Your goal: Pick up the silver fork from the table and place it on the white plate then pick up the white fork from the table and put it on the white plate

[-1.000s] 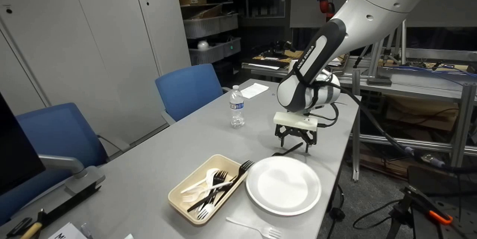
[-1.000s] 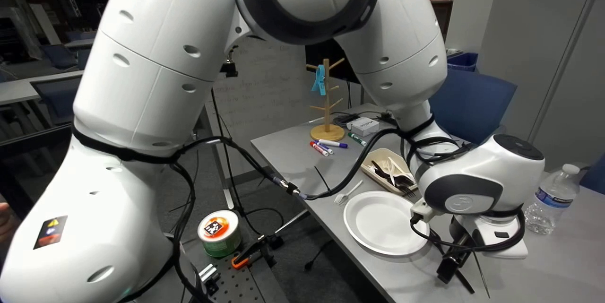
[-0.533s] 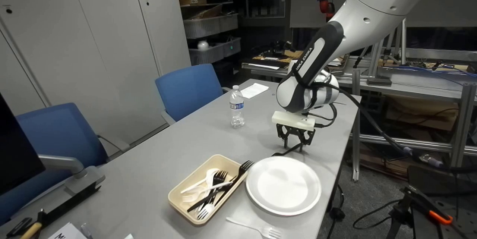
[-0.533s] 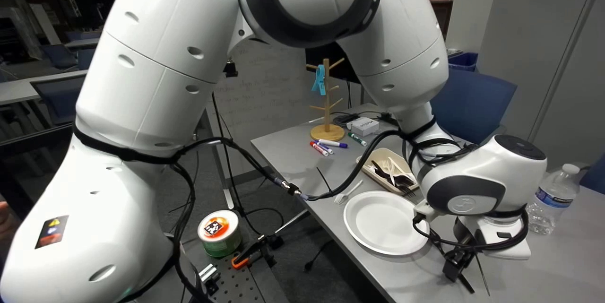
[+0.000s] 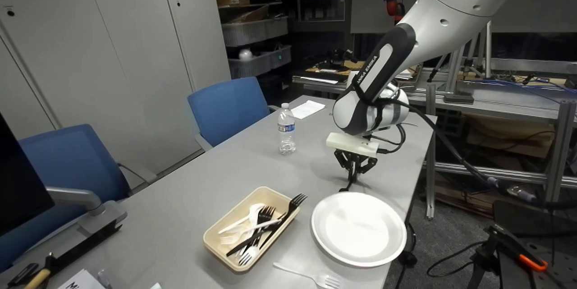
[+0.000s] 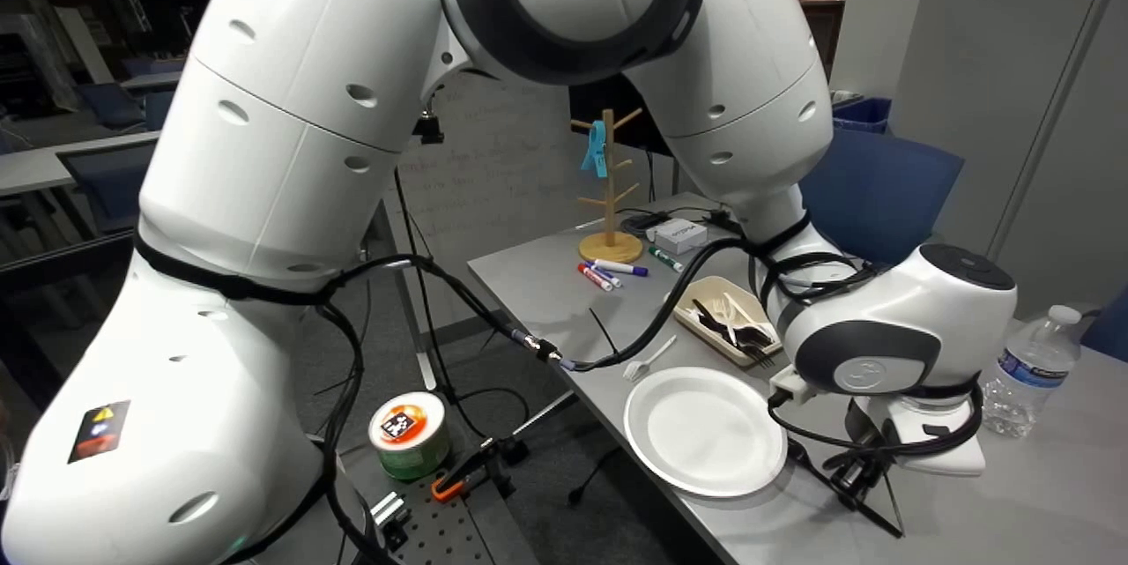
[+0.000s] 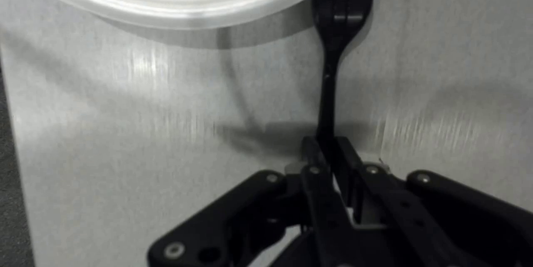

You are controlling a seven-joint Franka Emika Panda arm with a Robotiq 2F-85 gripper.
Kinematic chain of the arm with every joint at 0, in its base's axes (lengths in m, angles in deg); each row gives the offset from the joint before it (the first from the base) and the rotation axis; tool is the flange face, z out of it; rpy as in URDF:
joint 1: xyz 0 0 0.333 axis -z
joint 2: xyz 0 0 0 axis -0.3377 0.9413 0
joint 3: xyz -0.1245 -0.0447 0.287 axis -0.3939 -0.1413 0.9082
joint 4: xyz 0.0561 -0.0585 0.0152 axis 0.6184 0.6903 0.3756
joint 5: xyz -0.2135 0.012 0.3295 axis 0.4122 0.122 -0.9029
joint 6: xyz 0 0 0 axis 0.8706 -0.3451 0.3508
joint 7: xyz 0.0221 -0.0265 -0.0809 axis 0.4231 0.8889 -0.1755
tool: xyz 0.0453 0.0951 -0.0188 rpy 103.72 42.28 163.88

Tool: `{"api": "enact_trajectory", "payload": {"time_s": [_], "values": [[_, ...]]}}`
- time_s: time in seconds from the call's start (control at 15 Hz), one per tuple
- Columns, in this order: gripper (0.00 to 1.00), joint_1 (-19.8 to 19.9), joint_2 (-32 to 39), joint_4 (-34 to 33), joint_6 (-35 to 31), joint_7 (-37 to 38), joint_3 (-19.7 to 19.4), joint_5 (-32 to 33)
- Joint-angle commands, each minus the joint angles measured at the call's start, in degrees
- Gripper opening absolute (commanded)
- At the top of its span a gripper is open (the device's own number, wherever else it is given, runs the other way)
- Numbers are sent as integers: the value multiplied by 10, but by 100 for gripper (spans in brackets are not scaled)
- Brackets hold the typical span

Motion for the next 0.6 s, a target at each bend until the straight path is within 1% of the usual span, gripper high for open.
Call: {"api": "enact_trajectory", "payload": {"time_s": [0.0, 0.2, 0.47, 0.53], "values": [[3, -13, 7, -5, -18, 22, -6, -1], [3, -15, 12, -4, -53, 28, -5, -5], [3, -10, 20, -5, -124, 28, 7, -16], [3, -4, 19, -5, -129, 23, 16, -22]]}}
